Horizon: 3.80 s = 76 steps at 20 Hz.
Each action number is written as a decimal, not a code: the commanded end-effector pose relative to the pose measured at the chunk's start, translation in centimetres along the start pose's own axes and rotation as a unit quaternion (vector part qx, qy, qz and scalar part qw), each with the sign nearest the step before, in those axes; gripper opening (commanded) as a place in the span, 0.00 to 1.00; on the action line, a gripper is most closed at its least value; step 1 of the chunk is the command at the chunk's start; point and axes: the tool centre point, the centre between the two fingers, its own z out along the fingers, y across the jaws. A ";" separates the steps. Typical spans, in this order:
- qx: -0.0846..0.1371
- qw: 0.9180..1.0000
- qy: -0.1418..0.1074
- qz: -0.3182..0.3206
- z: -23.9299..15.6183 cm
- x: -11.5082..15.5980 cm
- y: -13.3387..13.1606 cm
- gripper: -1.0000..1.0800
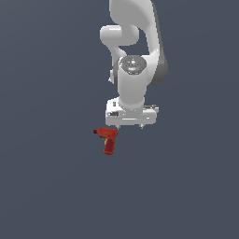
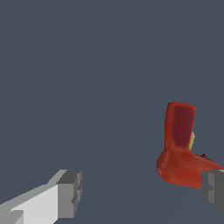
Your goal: Pick up the object and move it to a goal position.
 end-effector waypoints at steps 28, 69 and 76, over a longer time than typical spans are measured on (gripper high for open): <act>0.012 0.999 -0.029 -0.042 4.9 0.9 5.9 1.00; 0.042 0.994 -0.058 -0.083 13.8 0.0 10.5 0.00; 0.042 0.994 -0.058 -0.083 12.3 -0.4 11.7 0.00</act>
